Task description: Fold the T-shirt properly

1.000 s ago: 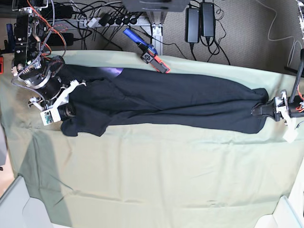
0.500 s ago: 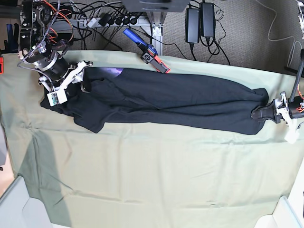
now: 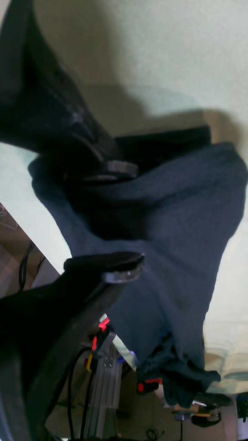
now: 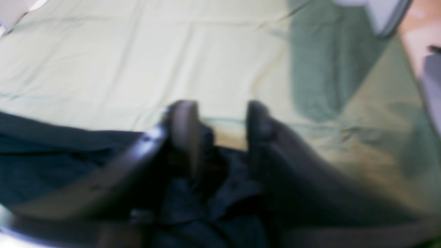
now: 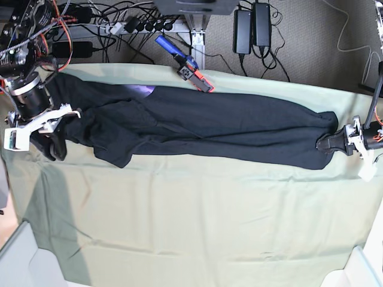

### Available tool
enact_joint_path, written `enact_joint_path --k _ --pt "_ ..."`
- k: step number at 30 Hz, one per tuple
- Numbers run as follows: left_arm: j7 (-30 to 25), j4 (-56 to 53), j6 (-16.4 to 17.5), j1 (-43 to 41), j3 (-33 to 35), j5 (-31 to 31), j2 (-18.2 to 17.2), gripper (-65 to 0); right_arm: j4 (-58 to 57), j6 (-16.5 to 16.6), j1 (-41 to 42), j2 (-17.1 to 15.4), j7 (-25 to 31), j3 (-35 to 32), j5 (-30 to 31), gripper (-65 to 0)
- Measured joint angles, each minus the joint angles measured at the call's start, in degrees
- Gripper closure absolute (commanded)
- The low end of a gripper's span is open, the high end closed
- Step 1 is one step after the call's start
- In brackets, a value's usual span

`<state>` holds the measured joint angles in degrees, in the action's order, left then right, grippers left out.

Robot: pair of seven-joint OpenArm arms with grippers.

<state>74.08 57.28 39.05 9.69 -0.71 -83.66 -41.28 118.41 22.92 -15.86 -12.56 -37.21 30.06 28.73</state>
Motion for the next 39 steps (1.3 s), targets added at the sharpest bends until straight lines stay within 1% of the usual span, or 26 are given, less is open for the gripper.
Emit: enact_joint_path --k 2,7,9,10,12,13,15,17,21,26,30,35,39 --pt "-0.02 0.00 0.00 0.02 0.00 0.00 -0.02 -32.0 -3.87 0.02 2.05 0.02 -0.11 -0.50 -2.54 0.0" --pt "0.00 0.00 0.00 0.00 0.00 -0.02 -0.02 -32.0 -16.28 0.00 6.75 -0.17 -0.31 -0.66 -3.13 0.0" --pt "-0.02 0.00 0.00 0.00 0.00 0.00 -0.02 -32.8 -19.15 0.02 6.80 -0.44 -2.34 -0.68 -3.34 0.0" --pt "-0.02 0.00 0.00 -0.02 0.00 -0.04 -0.02 -35.3 -19.41 0.02 6.14 -0.44 -3.78 -0.68 -3.19 0.0" --pt "-0.33 0.00 0.02 -0.44 0.00 -0.07 -0.15 -39.4 -19.04 0.02 4.24 -0.44 -5.55 -0.68 -0.26 0.0" --pt "-0.44 0.00 0.00 -0.72 0.00 0.00 -0.20 -39.8 -18.51 0.02 3.06 -0.39 -5.46 -0.70 0.66 0.0" --pt "-1.46 0.04 0.02 -1.64 0.00 0.04 -0.57 -39.8 -17.38 0.02 0.63 -0.31 -5.22 -0.74 2.14 0.0" --pt "-2.78 0.04 0.02 -2.27 0.00 0.11 -0.66 -39.8 -17.16 0.02 -0.85 -0.31 -5.29 -0.74 1.95 0.0" --pt "-6.27 0.04 0.00 -2.01 0.00 3.58 -0.98 -39.8 -17.16 0.04 -1.44 -0.33 -5.27 -0.74 1.90 0.0" --pt "-6.84 0.04 0.00 -1.40 -2.73 7.34 -1.99 -39.8 -17.16 0.02 -1.29 -0.42 -5.27 -0.74 1.92 0.0" --pt "-8.09 0.04 0.00 -1.40 -3.26 9.16 -3.23 -39.8 -17.16 0.02 -1.29 -0.46 -5.27 -0.74 1.92 0.0" --pt "-8.04 0.04 0.02 -3.13 -3.21 8.96 -2.36 -39.8 -17.16 0.02 -1.29 -0.46 -5.27 -0.74 1.99 0.0" --pt "-7.98 0.04 0.00 -3.15 -3.15 5.35 -2.01 -39.8 -17.16 0.02 -1.29 -0.46 -5.27 -0.74 2.97 0.0"
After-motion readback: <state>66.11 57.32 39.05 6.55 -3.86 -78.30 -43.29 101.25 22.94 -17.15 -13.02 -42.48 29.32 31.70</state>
